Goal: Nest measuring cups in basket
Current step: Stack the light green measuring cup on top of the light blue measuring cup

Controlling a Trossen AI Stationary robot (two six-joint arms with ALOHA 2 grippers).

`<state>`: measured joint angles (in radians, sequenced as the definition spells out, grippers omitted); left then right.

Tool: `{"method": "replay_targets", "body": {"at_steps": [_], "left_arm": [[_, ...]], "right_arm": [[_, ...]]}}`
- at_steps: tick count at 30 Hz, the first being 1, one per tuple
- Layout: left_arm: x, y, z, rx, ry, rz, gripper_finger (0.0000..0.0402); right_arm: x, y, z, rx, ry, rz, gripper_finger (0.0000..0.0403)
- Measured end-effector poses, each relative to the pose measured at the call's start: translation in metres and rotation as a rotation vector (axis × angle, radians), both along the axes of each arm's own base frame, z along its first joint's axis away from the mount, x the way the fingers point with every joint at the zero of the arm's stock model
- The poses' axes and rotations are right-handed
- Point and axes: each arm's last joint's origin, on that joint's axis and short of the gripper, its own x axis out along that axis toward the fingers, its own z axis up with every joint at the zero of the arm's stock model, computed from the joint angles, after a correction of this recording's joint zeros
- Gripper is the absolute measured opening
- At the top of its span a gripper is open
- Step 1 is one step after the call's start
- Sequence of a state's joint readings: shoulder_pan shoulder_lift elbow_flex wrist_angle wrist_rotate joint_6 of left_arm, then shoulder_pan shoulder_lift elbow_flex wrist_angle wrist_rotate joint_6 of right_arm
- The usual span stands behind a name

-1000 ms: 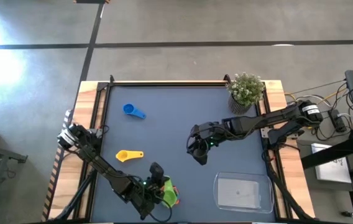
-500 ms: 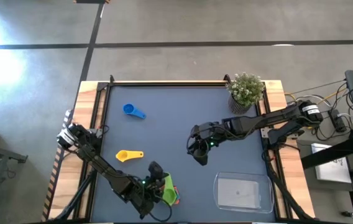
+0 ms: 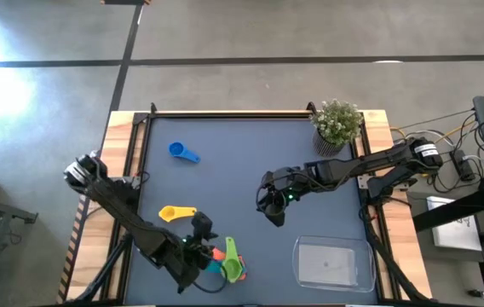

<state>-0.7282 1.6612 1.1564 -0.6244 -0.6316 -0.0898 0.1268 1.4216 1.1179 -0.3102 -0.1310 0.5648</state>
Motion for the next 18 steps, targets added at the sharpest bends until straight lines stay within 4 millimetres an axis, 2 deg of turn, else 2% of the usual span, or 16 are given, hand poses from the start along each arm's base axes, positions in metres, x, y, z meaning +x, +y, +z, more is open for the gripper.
{"method": "replay_targets", "body": {"at_steps": [5, 11, 15, 18], "left_arm": [[-0.008, 0.028, 0.016, -0.253, -0.053, -0.055, 0.0164], [-0.007, 0.081, 0.019, -0.663, -0.159, -0.217, 0.0159], [-0.003, 0.113, 0.009, -0.781, -0.212, -0.238, 0.0159], [0.002, 0.124, 0.0, -0.787, -0.19, -0.24, 0.0159]], "right_arm": [[0.0, 0.0, -0.001, -0.011, -0.001, 0.009, 0.0109], [0.0, 0.0, -0.001, -0.027, -0.007, 0.023, 0.0114], [0.0, 0.0, -0.001, -0.032, -0.008, 0.027, 0.0111], [0.0, 0.0, -0.001, -0.033, -0.008, 0.028, 0.0109]]}}
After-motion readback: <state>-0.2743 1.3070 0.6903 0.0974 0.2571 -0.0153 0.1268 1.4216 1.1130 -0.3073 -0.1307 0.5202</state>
